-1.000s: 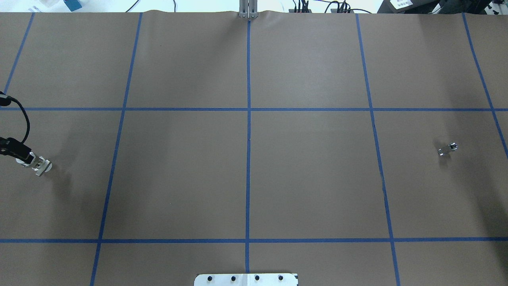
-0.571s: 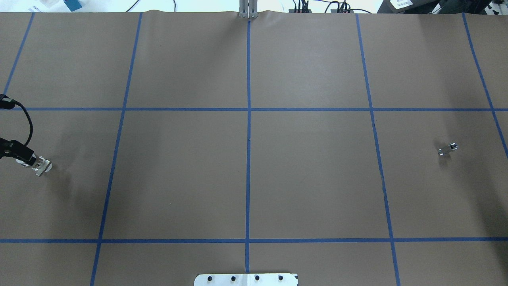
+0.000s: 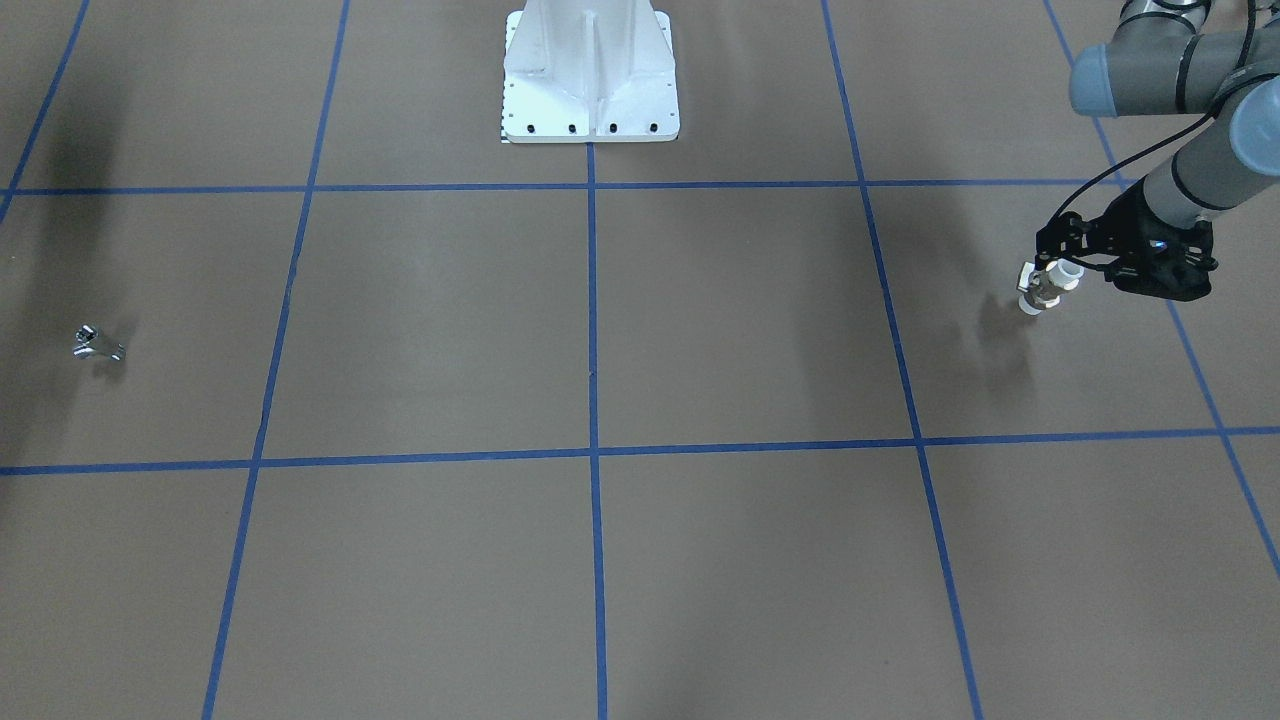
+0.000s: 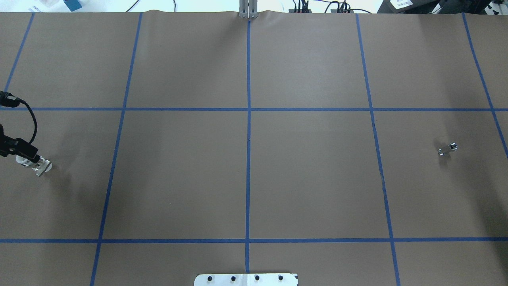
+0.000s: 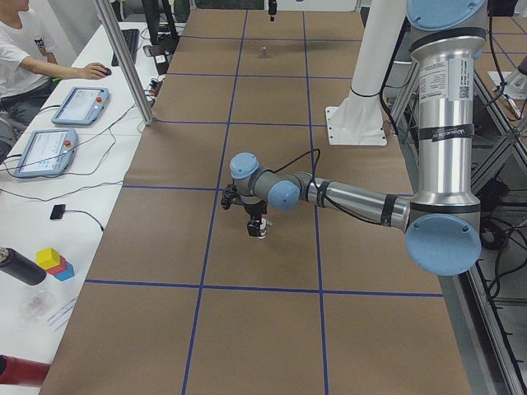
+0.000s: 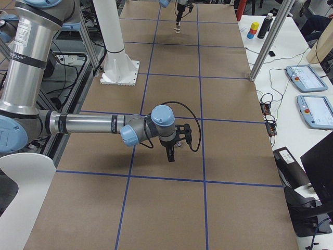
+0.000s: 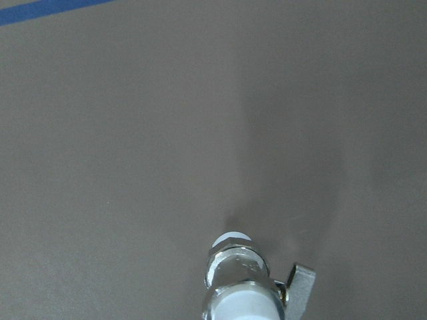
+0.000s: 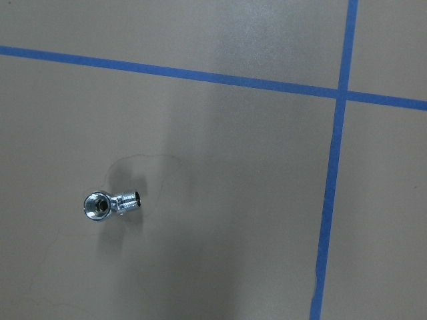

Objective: Assemble PPR valve and pipe with both arms
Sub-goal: 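Lower the left gripper onto the white PPR valve and grasp it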

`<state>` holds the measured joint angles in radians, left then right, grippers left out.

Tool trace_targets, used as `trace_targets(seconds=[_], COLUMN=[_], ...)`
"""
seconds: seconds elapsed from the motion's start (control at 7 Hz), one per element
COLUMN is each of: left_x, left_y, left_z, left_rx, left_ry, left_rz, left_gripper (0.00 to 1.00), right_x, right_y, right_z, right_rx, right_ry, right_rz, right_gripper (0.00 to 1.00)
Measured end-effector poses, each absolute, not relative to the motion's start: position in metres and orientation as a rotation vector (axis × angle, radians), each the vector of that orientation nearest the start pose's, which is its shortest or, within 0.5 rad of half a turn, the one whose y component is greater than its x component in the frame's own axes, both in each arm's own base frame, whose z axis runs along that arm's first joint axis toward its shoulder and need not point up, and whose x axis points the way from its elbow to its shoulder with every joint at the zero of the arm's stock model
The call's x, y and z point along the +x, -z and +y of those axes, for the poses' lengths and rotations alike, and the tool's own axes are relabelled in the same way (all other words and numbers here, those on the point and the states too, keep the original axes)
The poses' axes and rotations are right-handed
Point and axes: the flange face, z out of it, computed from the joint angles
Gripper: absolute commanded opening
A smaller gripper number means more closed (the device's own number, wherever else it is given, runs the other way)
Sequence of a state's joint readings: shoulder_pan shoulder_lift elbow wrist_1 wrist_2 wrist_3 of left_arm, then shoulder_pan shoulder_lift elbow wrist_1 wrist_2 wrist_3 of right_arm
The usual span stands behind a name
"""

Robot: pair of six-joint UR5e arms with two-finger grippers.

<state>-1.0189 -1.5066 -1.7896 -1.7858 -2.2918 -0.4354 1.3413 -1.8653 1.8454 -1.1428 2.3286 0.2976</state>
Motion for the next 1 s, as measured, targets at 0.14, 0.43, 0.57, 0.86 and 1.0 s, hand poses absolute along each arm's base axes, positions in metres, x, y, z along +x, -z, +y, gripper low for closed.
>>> trace_targets(seconds=[0.14, 0.43, 0.57, 0.86, 1.0], left_x=[0.1966, 0.2005, 0.2009, 0.2011, 0.2014], left_y=[-0.5607, -0.5607, -0.5607, -0.5592, -0.5579], left_z=[-0.4461, -0.4481, -0.4482, -0.4482, -0.4483], left_rx=[-0.028, -0.030, -0.033, -0.040, -0.042], left_ry=[-0.244, -0.248, -0.243, -0.223, -0.218], left_rz=[0.796, 0.796, 0.796, 0.796, 0.797], left_gripper=[0.88, 0.24, 0.00, 0.00, 0.00], right_x=[-0.0257, -0.0261, -0.0262, -0.0262, -0.0276], right_y=[-0.6039, -0.6038, -0.6037, -0.6028, -0.6011], right_z=[-0.3935, -0.3935, -0.3935, -0.3938, -0.3941], right_rx=[0.180, 0.180, 0.180, 0.190, 0.201], right_ry=[0.091, 0.092, 0.093, 0.099, 0.109], right_rz=[-0.822, -0.822, -0.822, -0.823, -0.825], right_gripper=[1.00, 1.00, 1.00, 1.00, 1.00])
